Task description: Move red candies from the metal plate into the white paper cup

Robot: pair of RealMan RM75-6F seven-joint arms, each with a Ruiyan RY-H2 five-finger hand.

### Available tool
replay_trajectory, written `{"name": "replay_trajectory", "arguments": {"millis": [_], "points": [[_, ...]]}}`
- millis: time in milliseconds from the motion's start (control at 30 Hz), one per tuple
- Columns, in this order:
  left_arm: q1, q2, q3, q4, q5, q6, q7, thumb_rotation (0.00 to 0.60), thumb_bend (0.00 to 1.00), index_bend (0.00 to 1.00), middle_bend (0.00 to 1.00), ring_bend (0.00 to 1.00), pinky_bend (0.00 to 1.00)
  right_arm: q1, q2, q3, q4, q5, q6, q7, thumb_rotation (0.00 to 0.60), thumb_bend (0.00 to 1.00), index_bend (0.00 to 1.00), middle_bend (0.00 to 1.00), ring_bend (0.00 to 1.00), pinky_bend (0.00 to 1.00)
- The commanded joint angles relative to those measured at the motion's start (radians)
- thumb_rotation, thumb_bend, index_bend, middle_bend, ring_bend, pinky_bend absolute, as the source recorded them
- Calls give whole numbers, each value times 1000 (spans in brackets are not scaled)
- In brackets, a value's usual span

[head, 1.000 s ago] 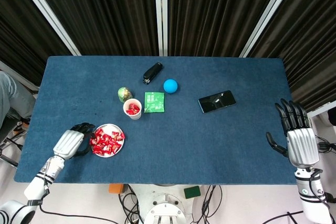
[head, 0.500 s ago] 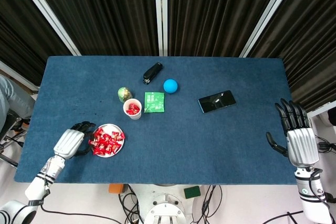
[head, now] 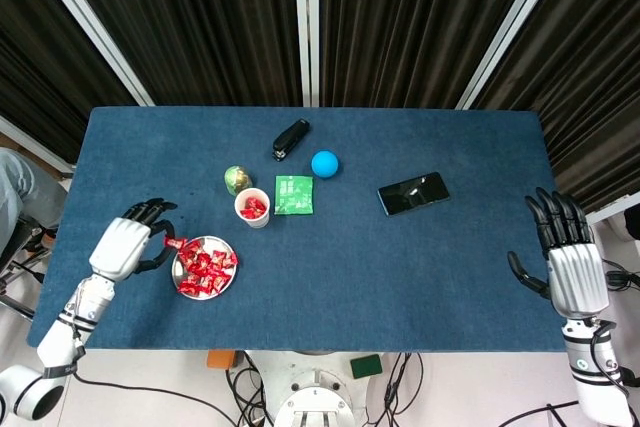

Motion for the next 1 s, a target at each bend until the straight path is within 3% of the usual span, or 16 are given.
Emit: {"name": "replay_trajectory", "arguments": {"millis": [33, 200, 400, 1000], "points": [[-56, 30, -49, -59, -1, -22, 23, 600, 371, 552, 210, 118, 210, -1, -1, -1, 3, 1, 1, 5, 600, 317, 0, 0, 0, 0], [-138, -6, -105, -73, -40, -106, 51, 600, 372, 559, 211, 118, 210, -5, 2, 1, 7, 2, 8, 15, 600, 317, 0, 0, 0, 0], [-209, -83, -138, -22, -88, -188, 54, 600, 372, 560, 211, 118, 210, -10, 13, 3, 10, 9, 14, 28, 600, 317, 0, 0, 0, 0], [-290, -208, -148, 115, -141, -251, 72, 600, 372, 500, 220, 118, 215, -5, 13, 10, 24, 24, 3, 49, 600, 317, 0, 0, 0, 0]]}}
